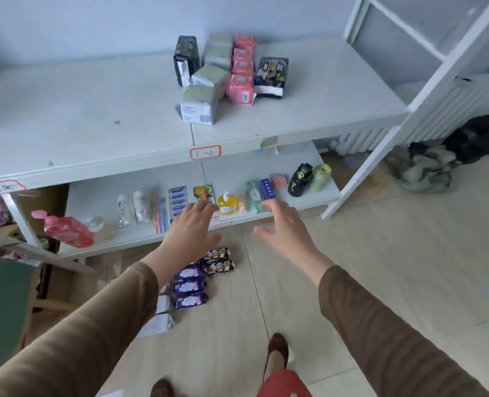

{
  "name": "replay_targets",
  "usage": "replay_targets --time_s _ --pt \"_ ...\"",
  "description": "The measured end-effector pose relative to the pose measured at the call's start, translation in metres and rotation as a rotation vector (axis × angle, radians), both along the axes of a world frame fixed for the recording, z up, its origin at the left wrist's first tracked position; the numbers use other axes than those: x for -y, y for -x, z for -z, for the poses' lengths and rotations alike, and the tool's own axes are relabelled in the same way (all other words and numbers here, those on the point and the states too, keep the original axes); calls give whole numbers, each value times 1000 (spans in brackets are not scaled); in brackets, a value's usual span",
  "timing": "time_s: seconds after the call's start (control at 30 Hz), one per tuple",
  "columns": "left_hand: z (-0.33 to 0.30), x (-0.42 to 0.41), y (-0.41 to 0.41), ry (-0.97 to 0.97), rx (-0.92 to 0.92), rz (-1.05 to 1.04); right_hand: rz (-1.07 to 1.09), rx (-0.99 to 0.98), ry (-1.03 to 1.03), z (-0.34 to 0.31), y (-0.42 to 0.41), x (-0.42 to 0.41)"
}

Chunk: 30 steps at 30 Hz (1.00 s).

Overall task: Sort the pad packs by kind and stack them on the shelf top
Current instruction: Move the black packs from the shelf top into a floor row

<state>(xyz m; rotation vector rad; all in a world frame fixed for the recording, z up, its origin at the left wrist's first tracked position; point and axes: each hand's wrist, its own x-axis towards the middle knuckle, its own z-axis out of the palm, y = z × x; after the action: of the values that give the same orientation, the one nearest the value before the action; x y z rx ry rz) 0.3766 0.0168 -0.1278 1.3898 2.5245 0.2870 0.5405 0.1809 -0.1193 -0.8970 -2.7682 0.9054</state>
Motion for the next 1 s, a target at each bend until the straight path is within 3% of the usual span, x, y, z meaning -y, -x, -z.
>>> replay_targets --time_s 0.3,0.57,0.8,1.0 --pt "-51 -81 12 -108 -18 -110 -70 -60 -20 -47 27 -121" --pt "-76 -151 85 -218 -41 -157 -91 -77 -25 -69 110 -206" --pt "-96 -209 155 -259 -50 -185 -26 -70 -26 -82 179 -271" --pt "-98 -244 211 -300 -56 -255 102 56 32 -74 236 -329"
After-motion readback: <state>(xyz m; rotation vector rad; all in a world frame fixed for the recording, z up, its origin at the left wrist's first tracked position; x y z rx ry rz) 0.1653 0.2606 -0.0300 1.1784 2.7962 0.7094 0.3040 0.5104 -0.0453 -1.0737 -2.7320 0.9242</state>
